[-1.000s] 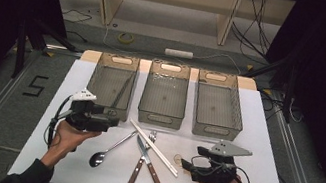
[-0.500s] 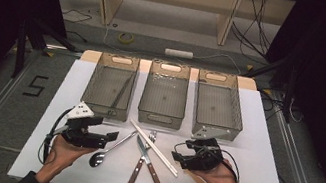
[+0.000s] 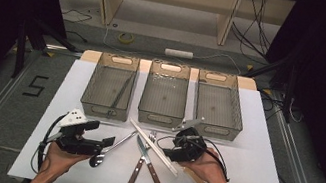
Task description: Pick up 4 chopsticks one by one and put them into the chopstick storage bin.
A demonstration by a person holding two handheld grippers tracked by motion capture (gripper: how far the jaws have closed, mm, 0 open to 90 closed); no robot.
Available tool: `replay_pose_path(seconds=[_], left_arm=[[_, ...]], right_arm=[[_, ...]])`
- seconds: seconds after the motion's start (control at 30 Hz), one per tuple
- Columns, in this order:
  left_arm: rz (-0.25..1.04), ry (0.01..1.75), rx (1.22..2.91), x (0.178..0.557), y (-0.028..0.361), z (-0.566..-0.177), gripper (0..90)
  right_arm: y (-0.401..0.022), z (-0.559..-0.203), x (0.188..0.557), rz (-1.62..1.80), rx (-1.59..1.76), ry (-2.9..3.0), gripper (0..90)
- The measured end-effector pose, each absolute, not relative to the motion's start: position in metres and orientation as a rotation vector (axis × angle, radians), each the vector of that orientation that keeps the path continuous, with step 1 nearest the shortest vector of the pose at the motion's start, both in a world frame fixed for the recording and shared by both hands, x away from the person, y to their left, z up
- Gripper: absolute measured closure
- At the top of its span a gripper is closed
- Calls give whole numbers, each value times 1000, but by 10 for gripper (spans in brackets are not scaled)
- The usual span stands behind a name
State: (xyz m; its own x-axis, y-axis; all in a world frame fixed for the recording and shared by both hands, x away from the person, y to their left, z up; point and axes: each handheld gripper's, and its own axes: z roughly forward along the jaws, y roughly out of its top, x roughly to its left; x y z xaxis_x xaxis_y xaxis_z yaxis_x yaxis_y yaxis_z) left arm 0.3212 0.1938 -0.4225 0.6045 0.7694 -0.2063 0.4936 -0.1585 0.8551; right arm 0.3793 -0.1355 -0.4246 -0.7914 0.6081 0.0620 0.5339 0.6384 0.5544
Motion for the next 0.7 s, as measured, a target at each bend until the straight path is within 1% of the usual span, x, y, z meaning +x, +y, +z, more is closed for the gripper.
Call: replay_pose_path(seconds=[0.3, 0.7], left_arm=[[355, 1005, 1803, 316, 193, -422, 167], [364, 986, 1821, 315, 190, -422, 163]], right_arm=[[-120, -440, 391, 755, 955, 2782, 580], [-111, -453, 396, 688, 955, 2828, 676]])
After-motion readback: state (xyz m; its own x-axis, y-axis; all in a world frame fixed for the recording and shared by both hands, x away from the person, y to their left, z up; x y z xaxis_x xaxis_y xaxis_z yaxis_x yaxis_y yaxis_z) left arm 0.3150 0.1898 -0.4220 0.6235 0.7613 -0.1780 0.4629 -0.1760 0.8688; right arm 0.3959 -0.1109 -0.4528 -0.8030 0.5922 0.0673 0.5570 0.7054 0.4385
